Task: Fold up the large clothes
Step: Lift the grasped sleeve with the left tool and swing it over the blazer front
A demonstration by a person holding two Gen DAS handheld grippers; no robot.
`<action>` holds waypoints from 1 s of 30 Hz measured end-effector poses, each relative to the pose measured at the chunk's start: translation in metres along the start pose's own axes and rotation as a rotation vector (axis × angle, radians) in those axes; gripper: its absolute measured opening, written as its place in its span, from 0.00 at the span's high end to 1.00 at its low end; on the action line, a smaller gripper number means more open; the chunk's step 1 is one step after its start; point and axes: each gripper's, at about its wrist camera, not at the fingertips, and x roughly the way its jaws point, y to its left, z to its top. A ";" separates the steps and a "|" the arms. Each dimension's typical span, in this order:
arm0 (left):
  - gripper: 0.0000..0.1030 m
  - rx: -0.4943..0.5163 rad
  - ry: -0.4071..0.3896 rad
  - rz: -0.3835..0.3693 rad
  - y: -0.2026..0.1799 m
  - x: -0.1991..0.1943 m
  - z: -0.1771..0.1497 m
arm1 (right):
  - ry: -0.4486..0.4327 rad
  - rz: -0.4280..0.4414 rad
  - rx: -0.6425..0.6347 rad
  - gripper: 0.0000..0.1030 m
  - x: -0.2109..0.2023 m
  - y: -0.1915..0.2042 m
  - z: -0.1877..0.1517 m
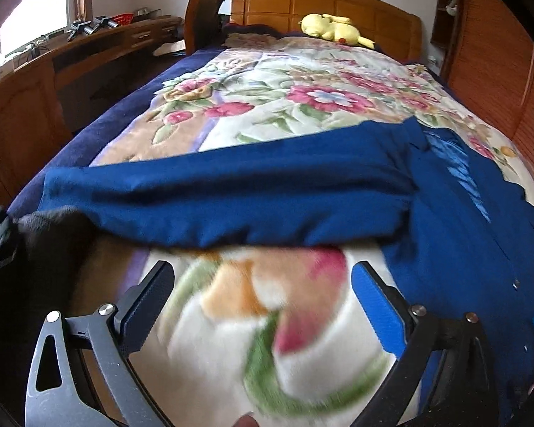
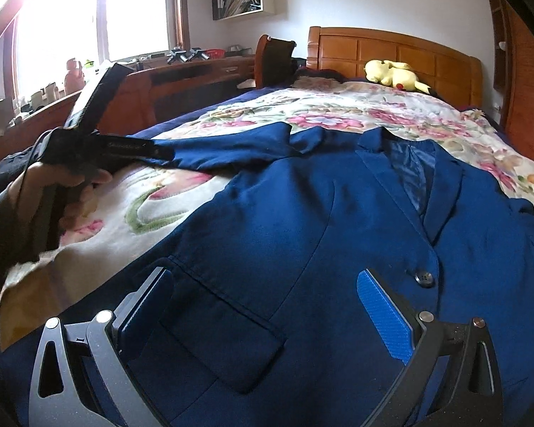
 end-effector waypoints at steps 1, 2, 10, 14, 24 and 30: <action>0.07 -0.001 0.003 0.005 0.001 0.003 0.002 | 0.002 -0.001 0.001 0.00 0.002 0.000 0.000; 0.08 -0.005 0.007 0.010 0.004 0.008 0.005 | 0.005 -0.001 0.002 0.00 0.003 0.000 0.001; 0.23 -0.169 0.073 0.006 0.040 0.035 0.016 | 0.007 -0.003 -0.010 0.00 0.007 0.003 0.001; 0.24 -0.216 0.100 0.019 0.050 0.043 0.012 | 0.007 -0.004 -0.013 0.00 0.008 0.005 0.001; 0.26 -0.226 0.139 0.021 0.049 0.064 0.020 | 0.009 -0.004 -0.018 0.00 0.007 0.006 -0.002; 0.31 -0.206 0.177 0.026 0.046 0.081 0.033 | 0.014 0.001 -0.020 0.00 0.007 0.007 -0.003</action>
